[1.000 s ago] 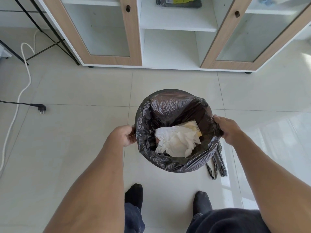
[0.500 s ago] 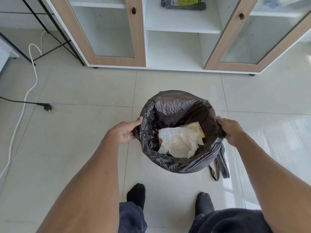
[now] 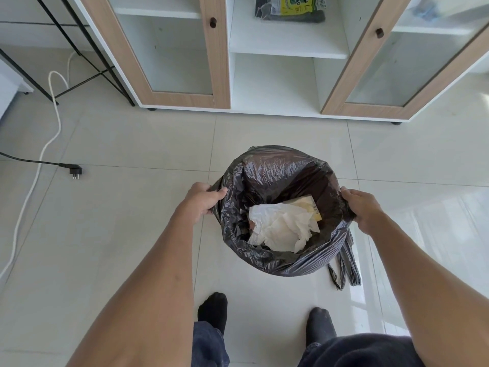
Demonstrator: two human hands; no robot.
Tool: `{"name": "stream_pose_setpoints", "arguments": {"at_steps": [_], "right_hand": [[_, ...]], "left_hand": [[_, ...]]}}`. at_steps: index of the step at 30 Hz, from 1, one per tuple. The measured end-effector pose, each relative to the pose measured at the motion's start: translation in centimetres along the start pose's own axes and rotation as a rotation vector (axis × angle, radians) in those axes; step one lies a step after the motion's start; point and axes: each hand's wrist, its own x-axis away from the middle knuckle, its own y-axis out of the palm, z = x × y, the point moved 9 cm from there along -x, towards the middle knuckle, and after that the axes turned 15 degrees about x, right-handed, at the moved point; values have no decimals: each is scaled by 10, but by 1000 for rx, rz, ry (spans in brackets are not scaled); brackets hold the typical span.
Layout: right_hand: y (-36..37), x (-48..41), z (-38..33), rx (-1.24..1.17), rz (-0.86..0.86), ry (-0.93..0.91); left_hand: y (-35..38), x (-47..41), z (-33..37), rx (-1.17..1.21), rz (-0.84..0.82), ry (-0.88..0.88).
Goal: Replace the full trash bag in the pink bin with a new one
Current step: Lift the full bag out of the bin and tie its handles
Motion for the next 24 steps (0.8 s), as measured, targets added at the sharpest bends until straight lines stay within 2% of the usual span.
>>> {"name": "stream_pose_setpoints", "arguments": {"at_steps": [3, 5, 9, 13, 21, 24], "right_hand": [[-1, -2, 0, 25, 5, -9], [-1, -4, 1, 52, 7, -15], [-3, -8, 3, 57, 7, -27], [-2, -11, 3, 83, 5, -49], [-2, -11, 5, 101, -11, -71], [1, -13, 8, 116, -25, -78]], "left_hand": [[-3, 4, 15, -204, 42, 124], [-3, 8, 20, -185, 58, 162], [-10, 10, 11, 51, 24, 73], [-20, 4, 1, 238, 92, -19], [-1, 8, -12, 165, -40, -243], [-7, 5, -17, 127, -22, -259]]}}
